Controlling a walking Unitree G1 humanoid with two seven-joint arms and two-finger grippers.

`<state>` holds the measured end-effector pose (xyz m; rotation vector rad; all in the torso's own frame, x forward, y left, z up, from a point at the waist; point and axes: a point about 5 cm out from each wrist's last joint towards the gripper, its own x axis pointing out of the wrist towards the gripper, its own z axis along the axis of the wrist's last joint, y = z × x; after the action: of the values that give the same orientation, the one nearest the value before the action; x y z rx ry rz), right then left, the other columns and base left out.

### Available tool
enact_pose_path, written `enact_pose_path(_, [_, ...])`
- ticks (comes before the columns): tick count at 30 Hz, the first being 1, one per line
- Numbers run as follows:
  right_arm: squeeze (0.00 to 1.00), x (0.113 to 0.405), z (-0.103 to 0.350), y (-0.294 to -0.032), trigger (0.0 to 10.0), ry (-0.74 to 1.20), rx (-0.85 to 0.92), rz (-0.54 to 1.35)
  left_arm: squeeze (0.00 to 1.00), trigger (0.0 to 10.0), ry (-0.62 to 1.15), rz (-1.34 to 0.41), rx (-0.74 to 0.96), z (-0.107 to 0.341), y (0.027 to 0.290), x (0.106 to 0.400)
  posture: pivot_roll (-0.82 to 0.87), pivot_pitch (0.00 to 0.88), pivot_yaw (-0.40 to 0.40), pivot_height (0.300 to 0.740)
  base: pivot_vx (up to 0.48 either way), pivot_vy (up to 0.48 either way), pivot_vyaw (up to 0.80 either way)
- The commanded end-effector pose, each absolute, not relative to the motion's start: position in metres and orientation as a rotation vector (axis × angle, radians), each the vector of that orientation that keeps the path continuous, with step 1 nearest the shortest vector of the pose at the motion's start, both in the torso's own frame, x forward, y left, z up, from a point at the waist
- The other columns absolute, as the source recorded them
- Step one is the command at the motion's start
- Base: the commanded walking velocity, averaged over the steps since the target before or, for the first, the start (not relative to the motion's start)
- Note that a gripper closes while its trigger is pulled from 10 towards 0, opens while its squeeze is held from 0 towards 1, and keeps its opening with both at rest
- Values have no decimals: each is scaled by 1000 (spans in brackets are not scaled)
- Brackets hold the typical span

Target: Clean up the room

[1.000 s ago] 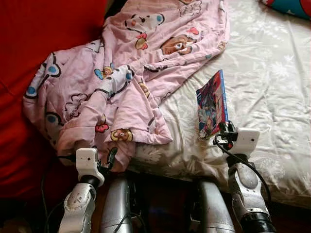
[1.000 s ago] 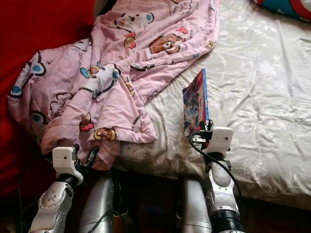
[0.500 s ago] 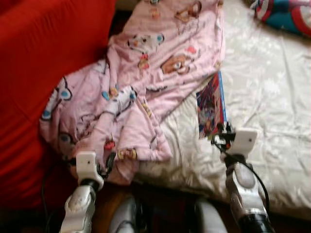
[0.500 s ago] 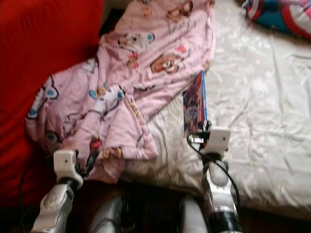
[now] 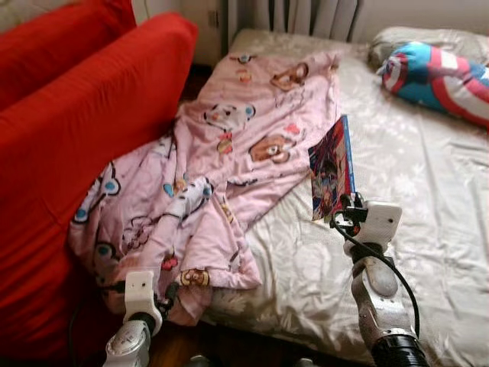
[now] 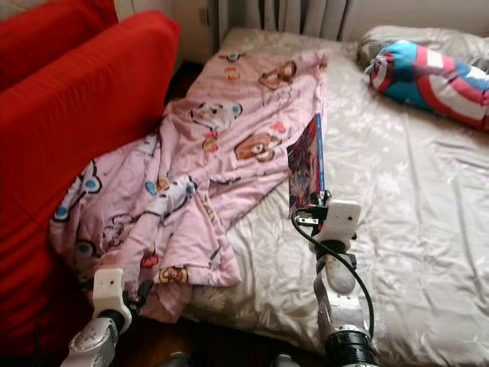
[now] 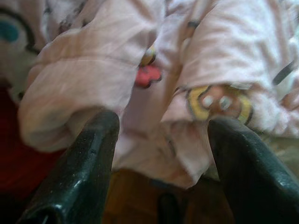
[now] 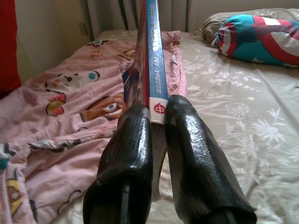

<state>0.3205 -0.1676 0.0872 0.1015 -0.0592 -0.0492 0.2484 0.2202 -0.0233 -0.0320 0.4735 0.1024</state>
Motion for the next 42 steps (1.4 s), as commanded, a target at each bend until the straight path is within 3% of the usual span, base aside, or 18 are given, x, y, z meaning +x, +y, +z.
enact_pose_path(1, [0,325,98,-162,10000,-116,103,-32,0,10000,553,123,-9,-34,228,237,26,39,-22,740,0,0,0])
enact_pose_path(7, [0,327,97,-157,10000,-110,100,-30,0,10000,674,164,10,-46,237,224,9,29,-12,740,0,0,0])
enact_pose_path(11, [0,329,99,-156,10000,-113,103,-37,0,10000,735,153,-15,-55,229,216,3,60,-8,740,0,0,0])
enact_pose_path(19, [0,332,100,-158,10000,-106,106,-54,0,10000,732,166,-30,-55,225,218,0,133,-1,740,0,0,0])
enact_pose_path(35, [0,320,80,-148,10000,-43,43,3,0,10000,808,193,-21,-66,231,198,19,175,-2,740,0,0,0])
enact_pose_path(42, [0,319,77,-146,10000,-28,41,13,0,10000,818,186,-9,-68,228,196,15,182,-5,740,0,-421,-643])
